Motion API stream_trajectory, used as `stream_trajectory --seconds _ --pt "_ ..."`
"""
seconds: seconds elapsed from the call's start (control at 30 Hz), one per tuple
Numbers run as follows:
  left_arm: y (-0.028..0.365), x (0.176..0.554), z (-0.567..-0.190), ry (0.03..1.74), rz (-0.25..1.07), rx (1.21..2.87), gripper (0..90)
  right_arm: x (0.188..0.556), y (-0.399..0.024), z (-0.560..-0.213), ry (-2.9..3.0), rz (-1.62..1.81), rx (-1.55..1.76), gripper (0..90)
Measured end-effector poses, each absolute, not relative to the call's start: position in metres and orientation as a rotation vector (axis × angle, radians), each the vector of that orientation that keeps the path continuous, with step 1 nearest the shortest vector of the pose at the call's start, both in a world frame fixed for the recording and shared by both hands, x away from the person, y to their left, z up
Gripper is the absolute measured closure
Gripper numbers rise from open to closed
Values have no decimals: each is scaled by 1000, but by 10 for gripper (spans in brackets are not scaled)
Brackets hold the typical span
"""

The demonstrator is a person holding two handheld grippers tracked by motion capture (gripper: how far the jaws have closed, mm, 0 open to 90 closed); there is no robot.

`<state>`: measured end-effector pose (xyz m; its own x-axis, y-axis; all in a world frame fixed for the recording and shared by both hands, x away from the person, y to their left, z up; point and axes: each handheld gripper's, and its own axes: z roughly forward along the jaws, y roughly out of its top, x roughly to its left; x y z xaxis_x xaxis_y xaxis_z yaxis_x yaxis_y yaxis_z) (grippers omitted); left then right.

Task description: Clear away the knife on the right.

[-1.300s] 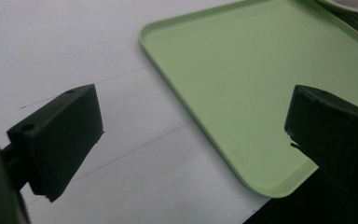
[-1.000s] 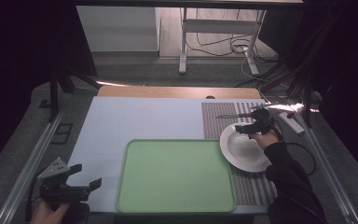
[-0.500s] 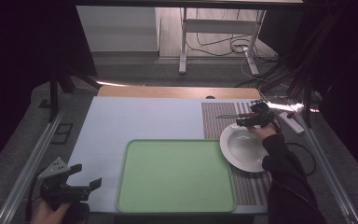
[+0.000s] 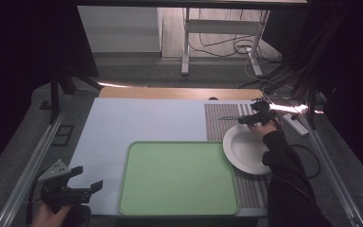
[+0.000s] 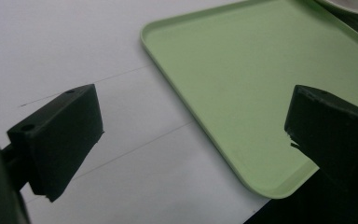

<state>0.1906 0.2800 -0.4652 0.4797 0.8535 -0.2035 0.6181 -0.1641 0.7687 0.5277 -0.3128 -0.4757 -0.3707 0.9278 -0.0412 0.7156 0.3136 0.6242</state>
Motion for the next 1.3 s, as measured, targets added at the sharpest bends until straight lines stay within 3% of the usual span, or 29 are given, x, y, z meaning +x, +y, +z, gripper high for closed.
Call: stream_trajectory --seconds 0.1,0.3,0.33,0.37,0.4,0.43,0.57,0.6,0.63,1.3 --pt "280 191 -465 1229 350 1878 38 531 -313 -475 2183 729 1463 11" --pt "281 191 -465 1236 345 1874 38 541 -322 -471 2165 742 1461 290" --pt "281 191 -465 1236 345 1874 38 541 -322 -471 2165 742 1461 290" --pt "281 191 -465 1237 344 1873 38 544 -326 -469 2185 760 1466 427" --pt "281 191 -465 1237 344 1873 38 544 -326 -469 2185 760 1466 427" --pt "281 191 -465 1238 343 1872 38 549 -330 -469 2213 798 1479 578" --pt "281 191 -465 1238 342 1869 38 555 -333 -471 2252 772 1471 790" --pt "281 191 -465 1238 342 1869 38 555 -333 -471 2252 772 1471 790" --pt "281 191 -465 1239 340 1868 38 559 -334 -473 2270 757 1468 873" --pt "282 191 -466 1237 335 1863 39 584 -328 -496 2221 655 1457 898"
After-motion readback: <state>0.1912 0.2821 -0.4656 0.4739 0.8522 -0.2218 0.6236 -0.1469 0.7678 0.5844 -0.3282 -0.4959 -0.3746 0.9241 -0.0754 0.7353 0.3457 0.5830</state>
